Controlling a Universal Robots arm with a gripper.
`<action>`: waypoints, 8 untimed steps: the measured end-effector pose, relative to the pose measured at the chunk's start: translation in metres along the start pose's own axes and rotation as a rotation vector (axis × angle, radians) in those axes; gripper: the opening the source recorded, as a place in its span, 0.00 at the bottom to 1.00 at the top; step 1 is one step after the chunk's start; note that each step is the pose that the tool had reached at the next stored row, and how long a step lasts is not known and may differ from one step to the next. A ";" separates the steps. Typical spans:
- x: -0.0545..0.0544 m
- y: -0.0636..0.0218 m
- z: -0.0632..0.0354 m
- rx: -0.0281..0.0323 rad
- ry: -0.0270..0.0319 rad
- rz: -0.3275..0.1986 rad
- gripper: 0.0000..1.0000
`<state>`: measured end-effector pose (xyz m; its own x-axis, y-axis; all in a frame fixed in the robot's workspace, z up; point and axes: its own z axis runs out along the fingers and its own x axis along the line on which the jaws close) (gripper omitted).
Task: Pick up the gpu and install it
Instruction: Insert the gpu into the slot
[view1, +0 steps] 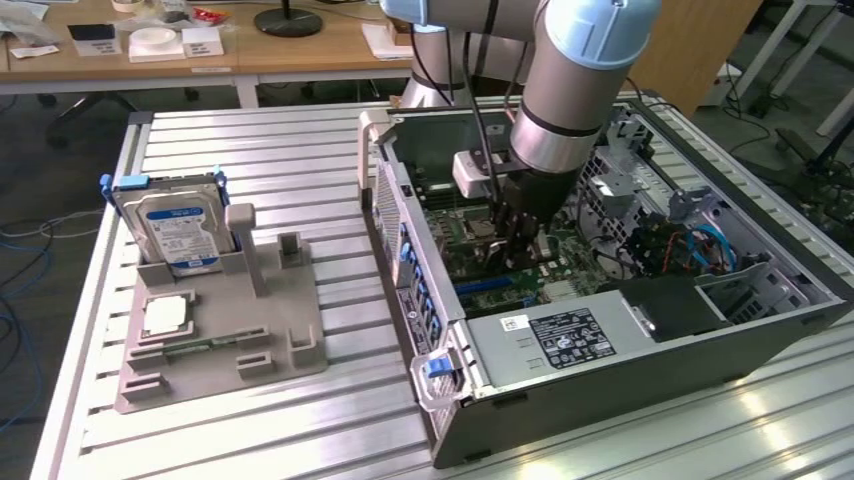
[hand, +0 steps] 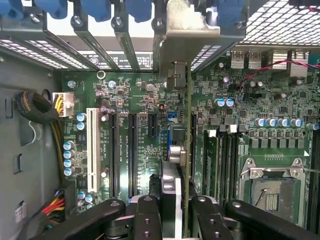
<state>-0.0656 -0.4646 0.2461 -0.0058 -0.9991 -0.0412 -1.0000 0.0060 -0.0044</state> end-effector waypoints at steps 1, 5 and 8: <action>0.000 -0.0001 0.0005 -0.0002 0.0002 0.000 0.28; 0.001 0.0000 0.0035 -0.0001 0.0002 0.000 0.28; 0.001 0.0022 0.0056 -0.0002 0.0002 0.000 0.28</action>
<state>-0.0677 -0.4655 0.2404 -0.0056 -0.9991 -0.0410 -1.0000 0.0058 -0.0043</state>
